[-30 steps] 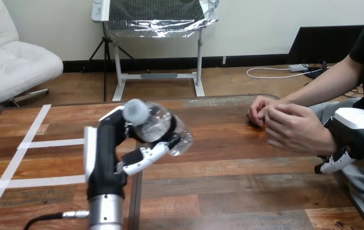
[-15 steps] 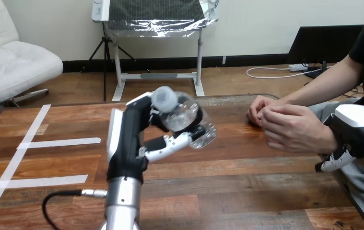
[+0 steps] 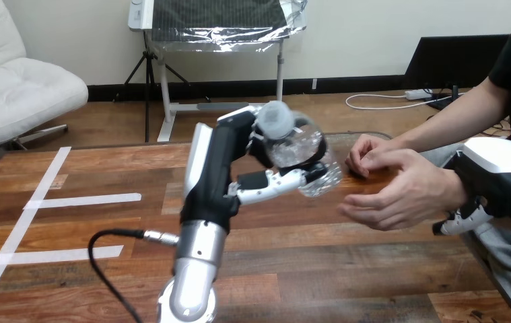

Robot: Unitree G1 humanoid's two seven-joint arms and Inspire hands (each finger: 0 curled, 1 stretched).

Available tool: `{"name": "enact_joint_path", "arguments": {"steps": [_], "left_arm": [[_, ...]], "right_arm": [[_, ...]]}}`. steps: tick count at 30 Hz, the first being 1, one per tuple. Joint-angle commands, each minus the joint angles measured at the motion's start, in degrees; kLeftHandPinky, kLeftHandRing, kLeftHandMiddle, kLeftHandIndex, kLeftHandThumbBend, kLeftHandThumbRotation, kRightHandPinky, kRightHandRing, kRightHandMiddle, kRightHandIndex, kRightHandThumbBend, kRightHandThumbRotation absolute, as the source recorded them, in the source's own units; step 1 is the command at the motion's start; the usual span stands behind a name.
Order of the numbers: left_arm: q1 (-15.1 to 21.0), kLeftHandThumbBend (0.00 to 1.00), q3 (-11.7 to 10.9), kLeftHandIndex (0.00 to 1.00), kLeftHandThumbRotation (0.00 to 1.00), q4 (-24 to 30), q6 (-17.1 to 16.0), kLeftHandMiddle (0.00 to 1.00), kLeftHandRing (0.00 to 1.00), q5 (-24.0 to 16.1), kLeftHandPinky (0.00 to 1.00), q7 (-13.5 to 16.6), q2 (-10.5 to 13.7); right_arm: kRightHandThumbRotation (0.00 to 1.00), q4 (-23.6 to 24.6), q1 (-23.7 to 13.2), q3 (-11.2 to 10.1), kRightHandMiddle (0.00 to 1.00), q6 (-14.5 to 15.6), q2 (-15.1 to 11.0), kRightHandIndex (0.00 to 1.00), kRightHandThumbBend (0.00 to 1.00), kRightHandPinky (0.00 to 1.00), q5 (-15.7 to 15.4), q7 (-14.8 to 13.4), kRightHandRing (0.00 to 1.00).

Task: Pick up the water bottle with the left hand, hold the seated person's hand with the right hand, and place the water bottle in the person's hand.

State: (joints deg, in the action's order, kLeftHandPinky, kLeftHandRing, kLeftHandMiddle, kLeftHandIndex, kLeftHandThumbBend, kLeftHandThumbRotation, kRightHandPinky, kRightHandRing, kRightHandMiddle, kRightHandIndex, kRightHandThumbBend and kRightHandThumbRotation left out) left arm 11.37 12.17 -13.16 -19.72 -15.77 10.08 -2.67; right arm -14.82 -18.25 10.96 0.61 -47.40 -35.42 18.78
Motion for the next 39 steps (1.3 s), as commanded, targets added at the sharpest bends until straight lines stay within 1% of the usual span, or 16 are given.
{"name": "enact_joint_path", "arguments": {"steps": [1, 7, 16, 20, 26, 35, 39], "left_arm": [[7.19, 0.62, 2.11, 0.47, 0.0, 0.52, 0.6, 0.41, 0.39, 0.66, 0.37, 0.76, -6.53], [7.68, 0.61, 3.24, 0.47, 0.0, 0.23, 0.89, 0.41, 0.39, 0.97, 0.37, 0.88, -6.77], [7.96, 0.61, 4.65, 0.47, 0.0, 0.42, 1.74, 0.42, 0.39, 1.52, 0.37, 1.19, -7.05], [8.11, 0.61, 5.22, 0.47, 0.0, 0.22, 1.54, 0.42, 0.39, 1.91, 0.37, 1.47, -6.91], [8.28, 0.61, 5.93, 0.47, 0.0, 0.01, 1.57, 0.42, 0.4, 2.84, 0.37, 1.55, -6.9], [8.41, 0.6, 6.79, 0.47, 0.0, 0.0, 2.25, 0.42, 0.39, 3.03, 0.36, 1.79, -7.12], [8.45, 0.6, 7.09, 0.47, 0.0, -0.15, 2.42, 0.42, 0.39, 3.08, 0.36, 1.93, -7.29]], "right_arm": [[0.0, 7.49, -2.02, -3.14, 0.35, 1.49, -0.8, 0.41, 0.74, 0.17, 0.05, 0.06, 0.26], [0.0, 9.5, -1.13, -3.46, 0.34, 0.76, -1.01, 0.4, 0.76, 0.17, 0.2, -0.62, 0.25], [0.0, 12.26, -0.47, -3.91, 0.34, 1.08, -1.01, 0.38, 0.77, 0.19, 0.24, -0.31, 0.26], [0.0, 13.19, -0.25, -4.06, 0.33, 0.89, -1.11, 0.38, 0.78, 0.19, 0.24, -0.37, 0.26], [0.0, 14.13, -0.05, -4.42, 0.33, -0.46, -1.3, 0.37, 0.8, 0.19, 0.42, -0.85, 0.25], [0.0, 16.64, -0.15, -4.68, 0.33, 1.31, -0.93, 0.37, 0.79, 0.17, -0.22, 0.64, 0.24], [0.0, 16.92, -0.22, -4.69, 0.32, 0.97, -0.79, 0.37, 0.8, 0.17, -0.1, 0.42, 0.23]]}}
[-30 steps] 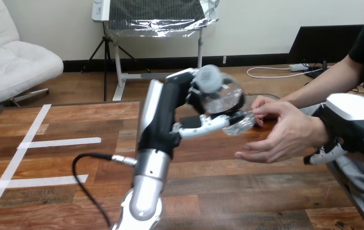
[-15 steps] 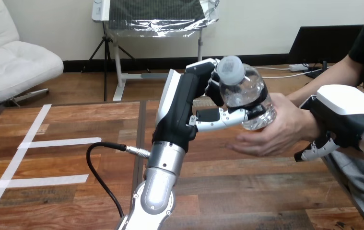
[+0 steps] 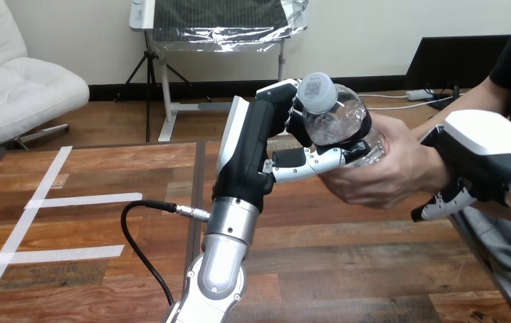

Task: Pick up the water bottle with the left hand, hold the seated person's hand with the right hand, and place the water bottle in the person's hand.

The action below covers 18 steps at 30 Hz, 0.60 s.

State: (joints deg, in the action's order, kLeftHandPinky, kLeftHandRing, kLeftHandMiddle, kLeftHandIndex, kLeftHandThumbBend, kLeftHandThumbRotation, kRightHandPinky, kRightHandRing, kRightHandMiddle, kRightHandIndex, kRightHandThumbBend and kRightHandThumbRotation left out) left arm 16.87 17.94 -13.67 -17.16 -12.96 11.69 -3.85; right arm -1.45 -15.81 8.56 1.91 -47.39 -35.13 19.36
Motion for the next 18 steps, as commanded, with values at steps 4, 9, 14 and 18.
{"name": "enact_joint_path", "arguments": {"steps": [4, 9, 14, 18], "left_arm": [[2.98, 0.61, 1.56, 0.47, 0.0, 0.02, -0.47, 0.42, 0.39, 0.36, 0.35, 0.46, -6.11], [2.76, 0.61, 1.86, 0.47, 0.0, 0.29, -0.02, 0.43, 0.39, 0.28, 0.35, 0.6, -6.0], [2.67, 0.61, 2.03, 0.47, 0.0, 0.33, 0.06, 0.43, 0.4, -0.12, 0.36, 0.92, -5.79], [2.49, 0.6, 2.05, 0.47, 0.0, 0.46, -0.1, 0.43, 0.4, -0.18, 0.36, 0.89, -5.52]], "right_arm": [[0.0, 4.04, -2.69, -2.28, 0.31, -0.27, -0.72, 0.36, 0.8, 0.16, -0.5, -0.06, 0.22], [0.0, 4.23, -2.72, -2.28, 0.3, -0.76, -0.77, 0.36, 0.81, 0.15, -0.49, -0.18, 0.22], [0.0, 3.96, -2.79, -2.27, 0.3, -1.37, -0.79, 0.36, 0.81, 0.15, -0.52, -0.59, 0.21], [0.0, 4.15, -2.75, -2.35, 0.29, -1.23, -0.7, 0.36, 0.81, 0.15, -0.43, -0.42, 0.21]]}}
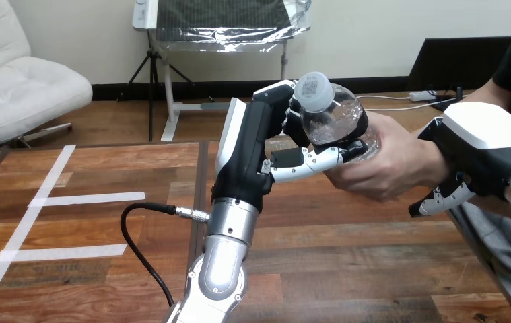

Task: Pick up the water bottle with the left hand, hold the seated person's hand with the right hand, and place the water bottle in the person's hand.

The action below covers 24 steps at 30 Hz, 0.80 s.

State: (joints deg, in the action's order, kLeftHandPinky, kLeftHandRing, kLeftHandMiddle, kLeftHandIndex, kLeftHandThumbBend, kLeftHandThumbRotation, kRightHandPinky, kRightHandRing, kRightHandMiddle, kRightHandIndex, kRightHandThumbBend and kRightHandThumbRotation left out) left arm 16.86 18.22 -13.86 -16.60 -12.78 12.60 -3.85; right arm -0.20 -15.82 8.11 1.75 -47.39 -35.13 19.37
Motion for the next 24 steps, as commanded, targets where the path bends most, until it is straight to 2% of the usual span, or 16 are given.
{"name": "enact_joint_path", "arguments": {"steps": [1, 17, 20, 24], "left_arm": [[2.49, 0.6, 1.79, 0.47, 0.0, 0.65, -0.71, 0.43, 0.4, -0.44, 0.36, 0.02, -5.44], [2.16, 0.58, 1.72, 0.48, 0.0, 0.96, -0.87, 0.43, 0.4, -0.11, 0.36, 0.06, -5.12], [2.07, 0.58, 1.66, 0.48, 0.0, 1.13, -0.72, 0.43, 0.4, 0.14, 0.36, 0.01, -5.11], [2.02, 0.58, 1.57, 0.48, 0.0, 1.08, -0.89, 0.42, 0.4, 0.64, 0.37, -0.2, -5.02]], "right_arm": [[0.0, 2.89, -2.75, -1.92, 0.29, -1.05, -0.67, 0.36, 0.81, 0.15, -0.38, -0.4, 0.21], [0.0, 2.51, -2.6, -1.87, 0.3, -2.06, -0.91, 0.37, 0.83, 0.16, -0.1, -0.39, 0.22], [0.0, 2.16, -2.62, -1.62, 0.3, -2.3, -1.05, 0.37, 0.83, 0.16, -0.83, -0.82, 0.22], [0.0, 2.77, -2.82, -0.73, 0.33, -0.4, -1.38, 0.41, 0.83, 0.18, -3.45, 0.41, 0.25]]}}
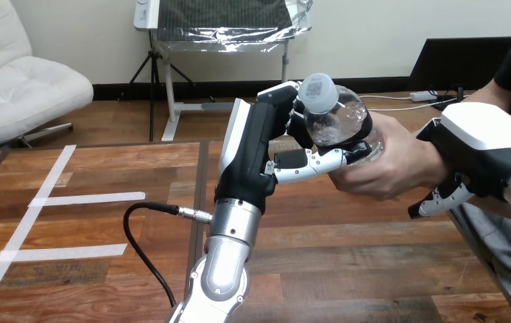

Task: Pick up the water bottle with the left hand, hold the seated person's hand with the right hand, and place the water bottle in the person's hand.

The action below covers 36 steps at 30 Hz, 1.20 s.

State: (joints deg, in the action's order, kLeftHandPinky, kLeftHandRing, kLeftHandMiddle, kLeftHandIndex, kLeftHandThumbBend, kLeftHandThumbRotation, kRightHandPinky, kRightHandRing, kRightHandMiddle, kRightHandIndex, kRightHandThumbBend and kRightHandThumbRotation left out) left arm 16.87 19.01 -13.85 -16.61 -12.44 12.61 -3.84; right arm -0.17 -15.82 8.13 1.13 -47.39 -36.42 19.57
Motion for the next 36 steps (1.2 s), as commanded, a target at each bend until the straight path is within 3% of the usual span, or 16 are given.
{"name": "enact_joint_path", "arguments": {"steps": [1, 11, 15, 16, 18, 26, 32, 36], "left_arm": [[2.02, 0.58, 0.8, 0.48, 0.0, 1.06, -0.95, 0.42, 0.4, 0.34, 0.37, -0.22, -5.0], [2.05, 0.59, 0.95, 0.49, 0.0, 0.89, -1.32, 0.45, 0.42, 0.22, 0.37, -0.44, -4.36], [2.14, 0.61, 1.58, 0.52, 0.0, 1.54, 0.36, 0.5, 0.47, -1.8, 0.42, -0.37, -3.44], [2.19, 0.64, 1.71, 0.58, 0.05, 1.57, 0.51, 0.56, 0.53, -2.2, 0.48, -0.4, -3.25], [2.33, 0.66, 2.13, 0.61, 0.08, 1.84, 1.33, 0.59, 0.57, -3.77, 0.53, -0.38, -2.64], [2.49, 0.8, 2.65, 0.9, 0.37, 2.43, 3.69, 0.85, 0.82, -7.98, 0.76, -0.7, -1.76], [2.51, 0.9, 2.71, 0.98, 0.53, 2.49, 4.58, 0.96, 0.96, -9.64, 0.93, -1.19, -1.54], [2.39, 0.95, 2.66, 0.99, 0.58, 2.55, 5.28, 0.99, 0.98, -10.31, 0.97, -1.22, -1.67]], "right_arm": [[0.0, 2.7, -2.76, -0.8, 0.35, 0.13, -1.3, 0.42, 0.84, 0.19, -2.37, 0.04, 0.26], [0.0, 1.99, -2.44, -1.3, 0.53, -0.74, -0.88, 0.59, 0.87, 0.38, -2.51, -0.24, 0.46], [0.0, 1.41, -2.34, -1.19, 0.6, -1.31, -1.02, 0.64, 0.88, 0.45, -3.0, -0.72, 0.53], [0.0, 1.28, -2.29, -1.2, 0.63, -1.58, -1.07, 0.67, 0.89, 0.48, -3.06, -0.93, 0.56], [0.0, 1.18, -2.18, -1.25, 0.66, -1.83, -1.1, 0.69, 0.89, 0.5, -3.11, -1.04, 0.58], [0.01, 0.8, -1.55, -1.83, 0.76, -2.99, -1.05, 0.76, 0.89, 0.58, -2.53, -1.39, 0.69], [0.01, 0.75, -1.02, -2.47, 0.81, -3.39, -0.64, 0.81, 0.89, 0.64, -1.73, -1.46, 0.76], [0.02, 0.53, -0.8, -2.6, 0.83, -3.66, -0.55, 0.82, 0.89, 0.67, -1.43, -1.7, 0.79]]}}
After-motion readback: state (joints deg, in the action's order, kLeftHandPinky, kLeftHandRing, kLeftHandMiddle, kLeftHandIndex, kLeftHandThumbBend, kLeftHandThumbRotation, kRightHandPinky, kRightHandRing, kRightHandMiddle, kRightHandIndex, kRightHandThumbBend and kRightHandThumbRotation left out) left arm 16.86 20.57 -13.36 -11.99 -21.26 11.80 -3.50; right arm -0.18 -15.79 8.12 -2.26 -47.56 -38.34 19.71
